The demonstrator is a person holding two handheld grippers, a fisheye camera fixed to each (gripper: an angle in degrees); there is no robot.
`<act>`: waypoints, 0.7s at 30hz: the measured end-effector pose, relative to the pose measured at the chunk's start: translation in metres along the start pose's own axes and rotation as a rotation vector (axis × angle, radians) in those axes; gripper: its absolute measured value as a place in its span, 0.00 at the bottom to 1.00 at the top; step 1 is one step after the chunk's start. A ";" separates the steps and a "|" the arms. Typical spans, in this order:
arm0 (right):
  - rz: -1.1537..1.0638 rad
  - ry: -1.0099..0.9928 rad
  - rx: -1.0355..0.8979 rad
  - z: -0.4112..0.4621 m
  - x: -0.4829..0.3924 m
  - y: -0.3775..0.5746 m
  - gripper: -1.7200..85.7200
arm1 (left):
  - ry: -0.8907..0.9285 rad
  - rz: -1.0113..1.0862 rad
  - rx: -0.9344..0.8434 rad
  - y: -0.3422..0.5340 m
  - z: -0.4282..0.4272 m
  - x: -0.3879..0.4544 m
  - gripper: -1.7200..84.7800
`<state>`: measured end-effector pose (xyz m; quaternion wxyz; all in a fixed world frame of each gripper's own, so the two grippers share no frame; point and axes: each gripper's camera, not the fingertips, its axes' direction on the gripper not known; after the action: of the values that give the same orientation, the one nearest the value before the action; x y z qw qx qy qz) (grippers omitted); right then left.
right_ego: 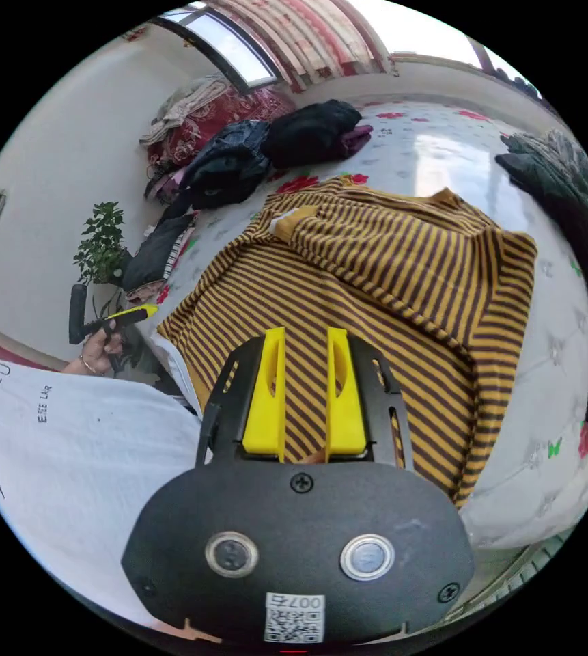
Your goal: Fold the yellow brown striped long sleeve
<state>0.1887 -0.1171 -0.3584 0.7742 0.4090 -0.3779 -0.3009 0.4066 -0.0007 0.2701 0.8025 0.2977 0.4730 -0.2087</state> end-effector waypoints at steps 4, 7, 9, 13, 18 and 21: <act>0.202 0.075 0.003 -0.005 0.040 0.076 0.12 | -0.069 0.250 -0.143 -0.027 0.039 0.057 0.16; 0.383 0.112 0.075 -0.029 0.070 0.146 0.14 | -0.120 0.267 -0.230 -0.007 0.059 0.058 0.16; 0.489 0.147 0.110 -0.041 0.087 0.195 0.15 | -0.064 0.230 -0.250 0.010 0.056 0.046 0.15; 0.663 0.137 0.105 -0.036 0.126 0.283 0.17 | -0.014 0.261 -0.327 0.058 0.043 0.031 0.10; 0.654 0.097 0.067 -0.007 0.158 0.298 0.18 | -0.103 0.169 -0.358 0.082 0.016 -0.001 0.15; 0.607 0.071 0.013 0.016 0.182 0.286 0.17 | 0.003 0.163 -0.267 0.079 -0.002 -0.001 0.17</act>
<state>0.3176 -0.1256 -0.0442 0.8389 0.2927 -0.4573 -0.0390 0.4536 0.0587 0.2927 0.8485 0.2260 0.4721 -0.0775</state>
